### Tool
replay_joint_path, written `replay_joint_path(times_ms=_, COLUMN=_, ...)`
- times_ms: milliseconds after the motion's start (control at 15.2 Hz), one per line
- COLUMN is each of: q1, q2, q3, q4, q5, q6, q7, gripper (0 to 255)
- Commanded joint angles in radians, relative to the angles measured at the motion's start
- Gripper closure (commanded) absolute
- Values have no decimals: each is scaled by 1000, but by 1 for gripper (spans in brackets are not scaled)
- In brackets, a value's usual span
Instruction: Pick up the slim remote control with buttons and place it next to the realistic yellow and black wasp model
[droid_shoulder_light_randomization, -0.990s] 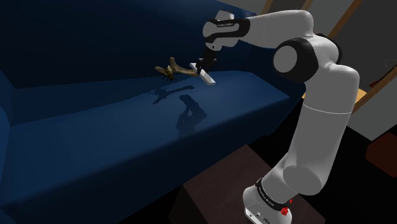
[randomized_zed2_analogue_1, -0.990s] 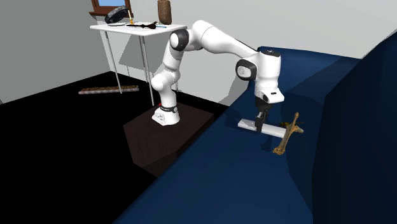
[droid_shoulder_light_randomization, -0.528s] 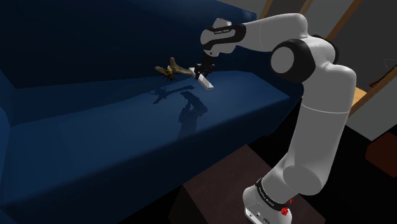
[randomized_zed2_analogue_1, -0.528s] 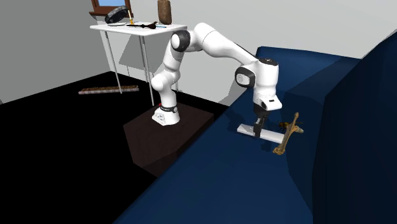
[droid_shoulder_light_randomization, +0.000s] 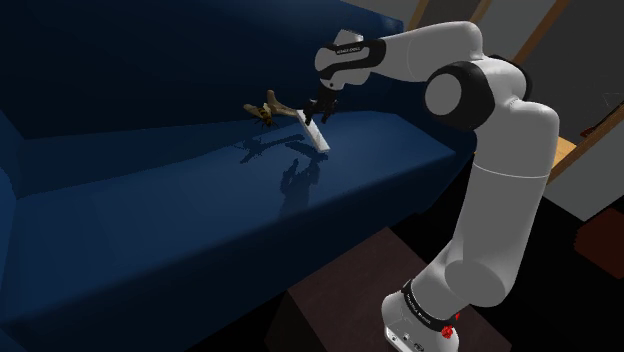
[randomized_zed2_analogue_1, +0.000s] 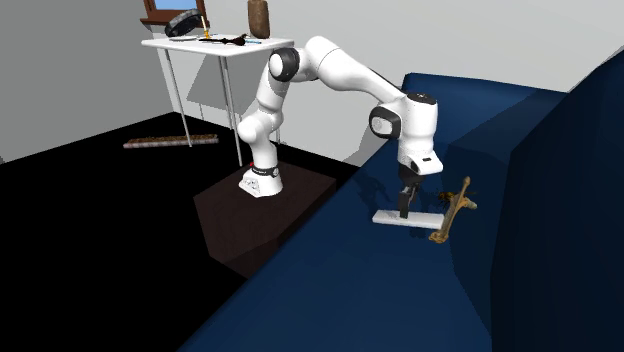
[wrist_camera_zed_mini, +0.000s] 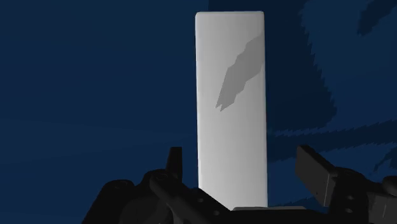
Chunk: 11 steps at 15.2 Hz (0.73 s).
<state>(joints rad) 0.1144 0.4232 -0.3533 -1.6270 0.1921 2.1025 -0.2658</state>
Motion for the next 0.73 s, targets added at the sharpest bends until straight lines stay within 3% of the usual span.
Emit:
replay_joint_path(times_ms=0, q1=0, q2=0, q3=0, q4=0, q5=0, q6=0, q7=0, gripper=0)
replay_joint_path(times_ms=198, q1=0, q2=0, q3=0, q4=0, q5=0, q6=0, q7=0, gripper=0)
replay_joint_path(times_ms=462, q1=4, q2=-48, q3=-11, q4=59, q5=-22, q6=-104, q7=14, gripper=0)
replay_joint_path(times_ms=660, q1=4, q2=-48, q3=-11, q4=59, q5=-22, q6=-104, q7=14, gripper=0)
